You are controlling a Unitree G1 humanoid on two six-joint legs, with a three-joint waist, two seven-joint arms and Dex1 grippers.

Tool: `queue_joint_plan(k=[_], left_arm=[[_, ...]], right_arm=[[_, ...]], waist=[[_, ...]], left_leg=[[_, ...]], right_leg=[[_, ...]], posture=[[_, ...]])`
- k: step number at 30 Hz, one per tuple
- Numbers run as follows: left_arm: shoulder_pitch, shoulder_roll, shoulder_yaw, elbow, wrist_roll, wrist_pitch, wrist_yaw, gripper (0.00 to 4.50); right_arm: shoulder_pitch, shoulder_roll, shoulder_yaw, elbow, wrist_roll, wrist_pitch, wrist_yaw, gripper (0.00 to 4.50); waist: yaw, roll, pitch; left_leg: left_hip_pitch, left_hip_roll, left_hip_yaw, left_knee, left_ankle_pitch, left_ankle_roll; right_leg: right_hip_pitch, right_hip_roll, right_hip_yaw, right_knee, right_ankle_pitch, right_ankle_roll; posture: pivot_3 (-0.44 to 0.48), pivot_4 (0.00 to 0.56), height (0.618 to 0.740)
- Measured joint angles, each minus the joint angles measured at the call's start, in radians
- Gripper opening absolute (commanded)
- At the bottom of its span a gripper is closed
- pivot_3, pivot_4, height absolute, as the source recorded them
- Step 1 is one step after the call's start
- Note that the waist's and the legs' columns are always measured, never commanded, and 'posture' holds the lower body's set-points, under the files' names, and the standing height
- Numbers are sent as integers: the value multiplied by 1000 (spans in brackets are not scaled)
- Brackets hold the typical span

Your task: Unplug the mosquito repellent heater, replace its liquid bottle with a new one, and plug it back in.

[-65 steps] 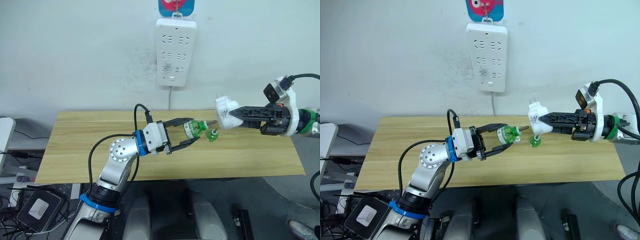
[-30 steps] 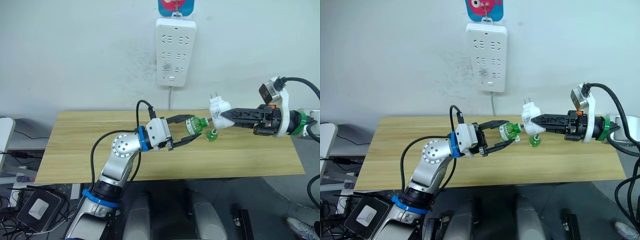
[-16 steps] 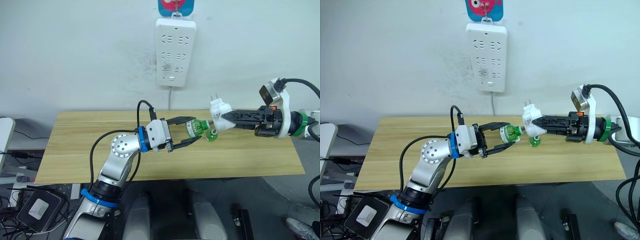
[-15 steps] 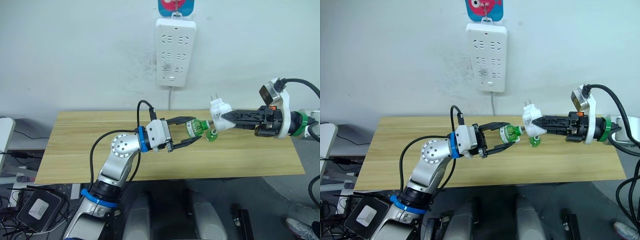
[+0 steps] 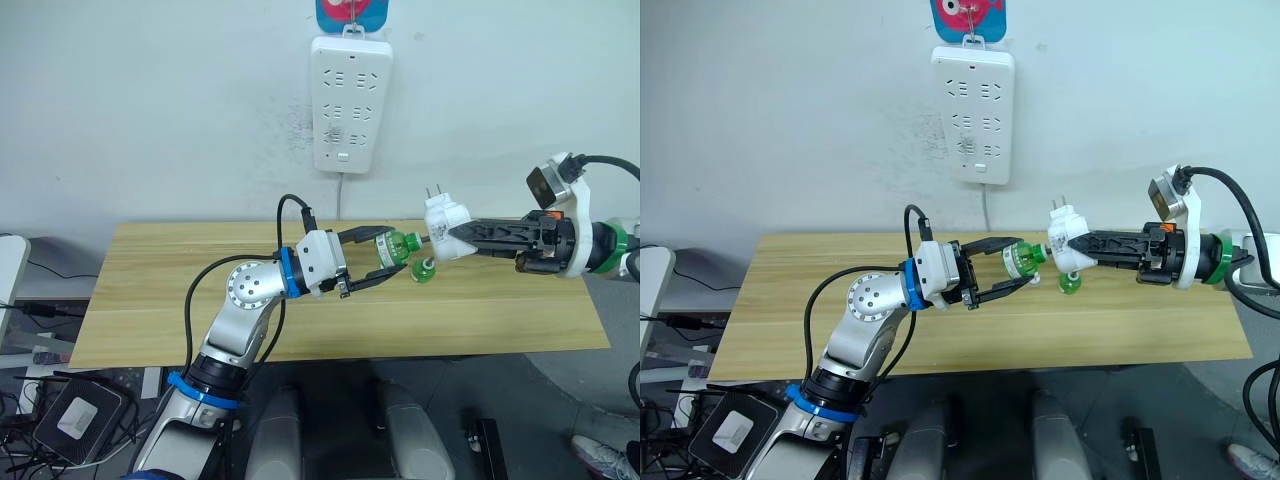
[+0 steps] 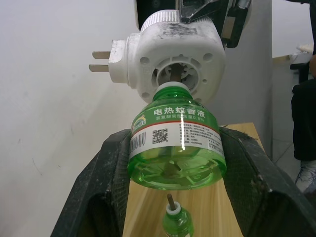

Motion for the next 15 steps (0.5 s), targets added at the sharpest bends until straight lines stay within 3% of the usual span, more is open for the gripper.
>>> queue_joint_plan(k=[15], left_arm=[[9, 11, 0, -4, -1, -5, -29, 2257]], right_arm=[[0, 11, 2, -17, 9, -21, -68, 2961]], waist=[[0, 0, 0]], left_leg=[[0, 0, 0, 0, 0, 0]], right_leg=[[0, 0, 0, 0, 0, 0]], posture=[[-167, 311, 740]])
